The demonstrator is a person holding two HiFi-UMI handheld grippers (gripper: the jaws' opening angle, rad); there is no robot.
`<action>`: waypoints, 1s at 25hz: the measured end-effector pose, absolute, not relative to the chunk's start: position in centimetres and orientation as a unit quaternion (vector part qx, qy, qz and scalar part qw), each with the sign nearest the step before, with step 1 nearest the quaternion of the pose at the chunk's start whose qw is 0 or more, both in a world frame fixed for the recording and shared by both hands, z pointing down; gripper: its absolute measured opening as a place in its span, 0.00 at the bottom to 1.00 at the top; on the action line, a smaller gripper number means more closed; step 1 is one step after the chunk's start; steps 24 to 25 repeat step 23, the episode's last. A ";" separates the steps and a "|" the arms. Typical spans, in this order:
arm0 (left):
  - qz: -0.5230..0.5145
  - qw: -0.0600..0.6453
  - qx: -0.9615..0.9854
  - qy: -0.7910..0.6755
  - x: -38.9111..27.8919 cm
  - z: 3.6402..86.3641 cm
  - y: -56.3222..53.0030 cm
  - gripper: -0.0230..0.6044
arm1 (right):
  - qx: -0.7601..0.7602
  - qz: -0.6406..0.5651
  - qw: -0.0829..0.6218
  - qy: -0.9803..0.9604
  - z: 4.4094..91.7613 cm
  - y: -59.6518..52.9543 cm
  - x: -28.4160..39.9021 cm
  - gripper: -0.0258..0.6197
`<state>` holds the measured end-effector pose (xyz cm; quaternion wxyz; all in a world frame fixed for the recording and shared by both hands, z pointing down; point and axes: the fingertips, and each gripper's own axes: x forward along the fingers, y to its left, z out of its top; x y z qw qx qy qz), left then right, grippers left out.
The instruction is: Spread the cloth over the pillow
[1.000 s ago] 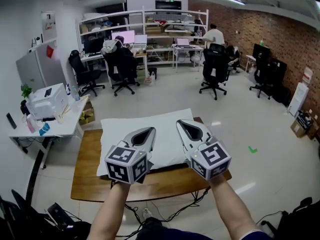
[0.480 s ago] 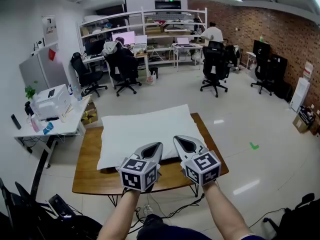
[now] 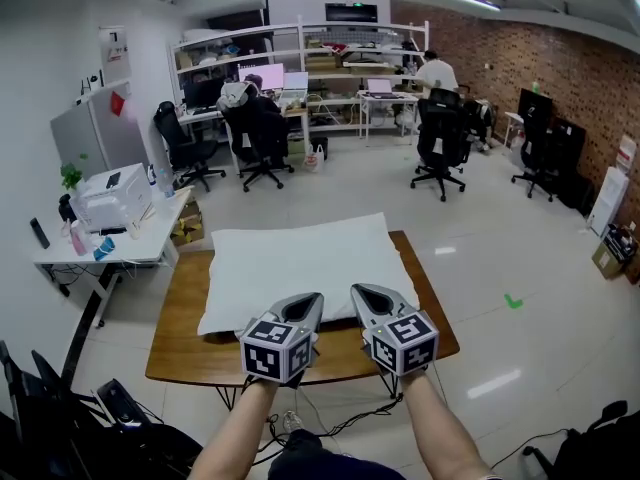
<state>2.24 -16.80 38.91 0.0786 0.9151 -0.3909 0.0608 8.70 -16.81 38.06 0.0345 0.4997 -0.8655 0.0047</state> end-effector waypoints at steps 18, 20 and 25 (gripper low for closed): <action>0.051 0.097 0.918 -0.382 1.4 39.6 -17.8 0.04 | 0.487 0.008 0.034 -0.873 37.7 -17.6 6.8 0.04; 0.051 0.101 0.918 -0.381 1.3 39.9 -17.8 0.04 | 0.484 0.011 0.035 -0.874 37.9 -17.6 6.4 0.04; 0.051 0.105 0.917 -0.381 1.0 40.1 -17.9 0.04 | 0.480 0.014 0.039 -0.877 38.3 -17.7 6.0 0.04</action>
